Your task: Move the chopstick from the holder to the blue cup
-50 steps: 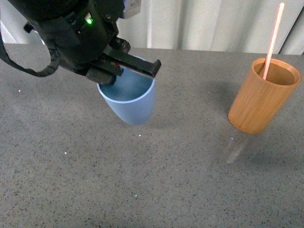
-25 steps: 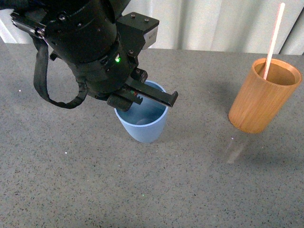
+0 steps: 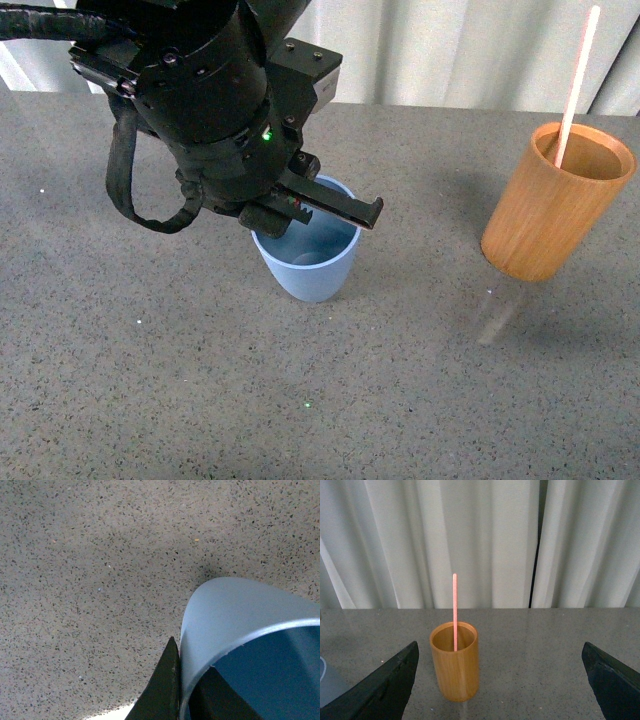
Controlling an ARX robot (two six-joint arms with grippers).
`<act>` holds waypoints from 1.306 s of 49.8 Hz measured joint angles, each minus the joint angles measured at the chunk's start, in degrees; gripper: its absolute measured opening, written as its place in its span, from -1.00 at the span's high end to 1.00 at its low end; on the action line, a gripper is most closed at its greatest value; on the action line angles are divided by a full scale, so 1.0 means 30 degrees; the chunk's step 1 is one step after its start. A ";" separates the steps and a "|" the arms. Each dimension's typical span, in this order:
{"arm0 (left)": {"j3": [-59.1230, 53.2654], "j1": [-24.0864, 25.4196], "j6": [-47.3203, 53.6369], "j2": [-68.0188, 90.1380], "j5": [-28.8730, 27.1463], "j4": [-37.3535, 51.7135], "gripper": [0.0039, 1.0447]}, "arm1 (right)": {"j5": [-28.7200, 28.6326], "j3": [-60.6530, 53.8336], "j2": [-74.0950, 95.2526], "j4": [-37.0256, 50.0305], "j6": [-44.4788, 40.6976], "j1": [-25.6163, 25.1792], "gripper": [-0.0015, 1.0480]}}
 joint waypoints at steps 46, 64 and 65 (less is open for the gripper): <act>0.0823 0.0831 -0.0401 -0.1705 -0.0925 0.0233 -0.90 | -0.0007 0.0000 0.0000 0.0000 0.0000 0.0000 -0.81; -0.3592 0.2550 -0.0328 -0.7555 -0.3548 0.8473 -0.87 | 0.0000 0.0000 0.0000 0.0000 0.0000 0.0000 -0.81; -0.3621 0.2579 -0.0321 -0.7708 -0.3577 0.8575 -0.87 | 0.0000 0.0000 0.0000 0.0000 0.0000 0.0000 -0.81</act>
